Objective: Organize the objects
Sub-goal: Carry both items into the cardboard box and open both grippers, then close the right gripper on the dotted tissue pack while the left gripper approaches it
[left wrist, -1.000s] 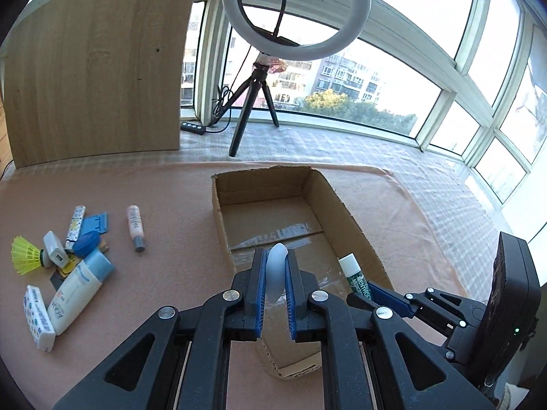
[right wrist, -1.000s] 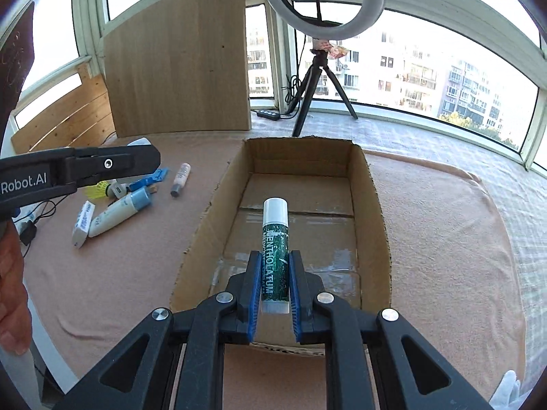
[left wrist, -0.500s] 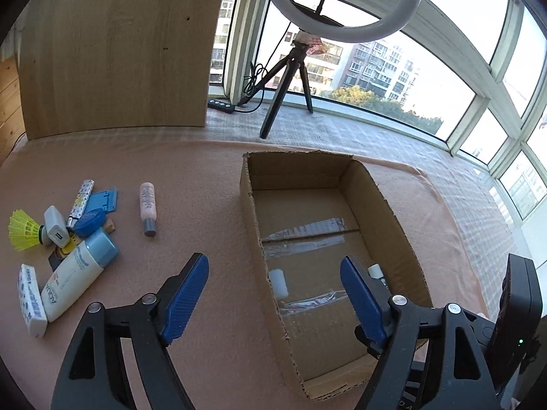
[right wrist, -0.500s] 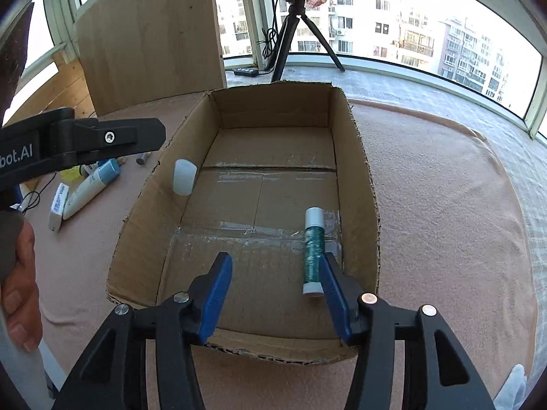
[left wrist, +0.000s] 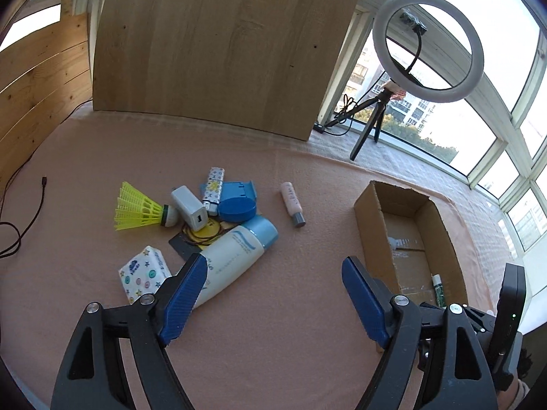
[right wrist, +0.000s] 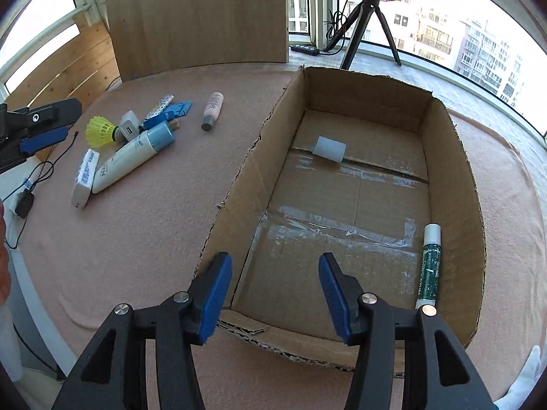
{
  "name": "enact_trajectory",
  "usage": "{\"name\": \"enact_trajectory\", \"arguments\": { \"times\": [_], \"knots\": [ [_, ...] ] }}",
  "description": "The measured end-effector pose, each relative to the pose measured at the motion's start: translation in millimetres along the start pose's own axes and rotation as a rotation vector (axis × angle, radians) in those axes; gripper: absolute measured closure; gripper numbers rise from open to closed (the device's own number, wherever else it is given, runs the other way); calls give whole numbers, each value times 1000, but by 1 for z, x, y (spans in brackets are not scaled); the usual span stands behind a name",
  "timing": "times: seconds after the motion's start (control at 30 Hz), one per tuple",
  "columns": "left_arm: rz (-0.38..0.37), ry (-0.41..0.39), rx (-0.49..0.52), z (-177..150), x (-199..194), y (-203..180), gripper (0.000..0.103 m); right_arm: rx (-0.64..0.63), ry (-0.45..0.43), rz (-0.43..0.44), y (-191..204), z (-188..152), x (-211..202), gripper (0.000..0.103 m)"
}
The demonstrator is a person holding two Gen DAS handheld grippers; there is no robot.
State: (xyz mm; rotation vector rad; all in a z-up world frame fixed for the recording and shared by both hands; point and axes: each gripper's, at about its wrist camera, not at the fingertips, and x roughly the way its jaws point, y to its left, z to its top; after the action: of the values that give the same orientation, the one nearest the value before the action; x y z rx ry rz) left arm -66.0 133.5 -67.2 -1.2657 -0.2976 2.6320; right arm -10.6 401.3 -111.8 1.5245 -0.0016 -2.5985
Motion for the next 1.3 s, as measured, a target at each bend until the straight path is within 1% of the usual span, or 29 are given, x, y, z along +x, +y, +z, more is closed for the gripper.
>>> {"name": "enact_trajectory", "arguments": {
  "times": [0.1,0.2,0.3,0.37,0.43,0.47,0.53,0.57,0.7,0.77,0.87,0.9,0.97,1.03,1.07,1.1,1.17,1.2,1.23,1.3],
  "knots": [
    [4,-6,-8,-2,-8,32,19,-7,4,-35,14,-1,-1,54],
    [22,-14,-16,-4,-15,62,19,9,-11,-113,18,-2,-8,54],
    [52,-27,-23,-7,-25,94,19,18,-96,-183,26,3,-32,54],
    [72,-32,-23,-10,-28,114,19,-2,-154,-193,40,9,-44,53],
    [86,-15,-33,-12,-29,133,19,-30,-207,-206,60,15,-52,50],
    [85,-21,-35,-13,-32,141,19,-35,-218,-202,70,18,-54,50],
    [114,-28,-31,-16,-37,155,19,-42,-239,-166,90,24,-53,45],
    [124,-32,-41,-17,-40,163,19,-54,-236,-150,101,26,-49,42],
    [145,-44,-103,-27,-54,192,19,-109,-169,-28,147,36,-12,42],
    [159,-43,-131,-36,-62,206,19,-181,-138,15,179,40,7,42],
    [184,-37,-172,-50,-73,223,19,-311,-136,57,230,42,26,41],
    [191,-36,-184,-55,-75,228,19,-352,-143,61,246,42,31,38],
    [201,-35,-209,-63,-81,237,19,-425,-155,39,271,39,43,33],
    [201,-36,-221,-70,-84,242,19,-491,-144,-7,288,36,58,32],
    [201,-38,-223,-73,-86,244,19,-511,-146,-46,293,35,65,32],
    [198,-42,-223,-75,-88,246,19,-518,-145,-62,294,35,70,33],
    [188,-49,-219,-78,-90,249,19,-506,-153,-46,292,36,74,35],
    [181,-55,-215,-78,-89,250,19,-502,-161,-30,290,35,74,50],
    [170,-63,-208,-78,-89,251,19,-503,-156,-19,288,35,74,57],
    [143,-80,-181,-77,-86,250,19,-499,-146,3,283,35,72,57]
  ]
}}
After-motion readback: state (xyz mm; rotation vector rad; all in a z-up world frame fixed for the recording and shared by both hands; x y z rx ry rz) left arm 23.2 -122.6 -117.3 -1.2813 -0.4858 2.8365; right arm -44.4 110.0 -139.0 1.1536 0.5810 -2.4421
